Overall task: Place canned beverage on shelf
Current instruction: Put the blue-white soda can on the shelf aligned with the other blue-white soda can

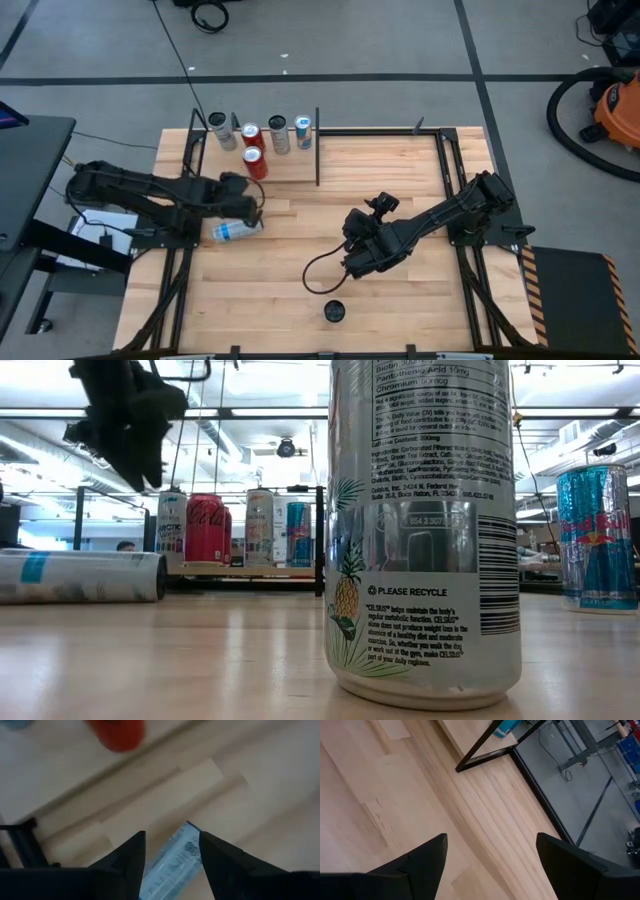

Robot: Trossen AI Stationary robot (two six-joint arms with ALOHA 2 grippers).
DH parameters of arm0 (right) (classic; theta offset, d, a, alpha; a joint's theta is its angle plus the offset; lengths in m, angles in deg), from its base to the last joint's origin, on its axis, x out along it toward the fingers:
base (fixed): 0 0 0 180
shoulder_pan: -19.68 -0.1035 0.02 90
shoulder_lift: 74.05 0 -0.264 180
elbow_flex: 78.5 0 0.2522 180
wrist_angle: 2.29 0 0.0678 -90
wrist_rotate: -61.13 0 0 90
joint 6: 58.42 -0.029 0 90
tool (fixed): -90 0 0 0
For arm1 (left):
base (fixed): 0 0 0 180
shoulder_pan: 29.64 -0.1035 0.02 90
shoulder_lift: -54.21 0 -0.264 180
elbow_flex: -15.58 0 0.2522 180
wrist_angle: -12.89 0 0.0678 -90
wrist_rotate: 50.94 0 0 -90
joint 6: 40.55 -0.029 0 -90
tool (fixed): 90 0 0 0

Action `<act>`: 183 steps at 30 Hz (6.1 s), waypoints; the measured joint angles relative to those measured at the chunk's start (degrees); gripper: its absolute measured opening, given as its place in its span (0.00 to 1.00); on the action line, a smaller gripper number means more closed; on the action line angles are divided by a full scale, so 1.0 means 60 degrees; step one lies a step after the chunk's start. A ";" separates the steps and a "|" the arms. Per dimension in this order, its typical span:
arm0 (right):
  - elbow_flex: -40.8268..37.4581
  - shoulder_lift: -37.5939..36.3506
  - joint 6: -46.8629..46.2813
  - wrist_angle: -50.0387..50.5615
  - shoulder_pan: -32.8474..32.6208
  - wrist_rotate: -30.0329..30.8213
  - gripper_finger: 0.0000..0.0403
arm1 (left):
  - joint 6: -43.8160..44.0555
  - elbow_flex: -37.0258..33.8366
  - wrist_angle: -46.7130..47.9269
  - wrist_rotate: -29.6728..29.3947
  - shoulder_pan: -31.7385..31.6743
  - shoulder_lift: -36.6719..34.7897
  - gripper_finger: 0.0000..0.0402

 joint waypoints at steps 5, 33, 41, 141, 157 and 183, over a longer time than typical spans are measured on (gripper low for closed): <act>0.0000 0.0000 0.0000 -0.0211 0.0025 -0.0007 0.78 | 0.0354 -0.0004 -0.0011 0.0743 0.1202 0.0098 0.46; 0.0004 0.0000 0.0157 -0.0559 0.0316 -0.0936 0.78 | 0.1818 -0.1457 -0.5188 0.2443 0.5067 0.1660 0.46; 0.0004 0.0000 0.0313 -0.0563 0.0382 -0.0932 0.78 | 0.1927 -0.1450 -0.6553 0.3265 0.5236 0.2761 0.46; 0.0004 0.0000 0.0500 -0.3150 0.0436 -0.3282 0.78 | -0.4121 -0.1417 -0.7449 0.2159 0.4545 0.1647 0.51; 0.0004 0.0000 0.0492 -0.5208 0.0426 -0.5012 0.78 | -0.4766 -0.1417 -0.7504 0.1660 0.4271 0.1647 0.51; 0.0004 0.0000 0.0474 -0.7235 0.0506 -0.5012 0.78 | -0.3562 -0.1417 -0.7509 0.0488 0.4271 0.1647 0.51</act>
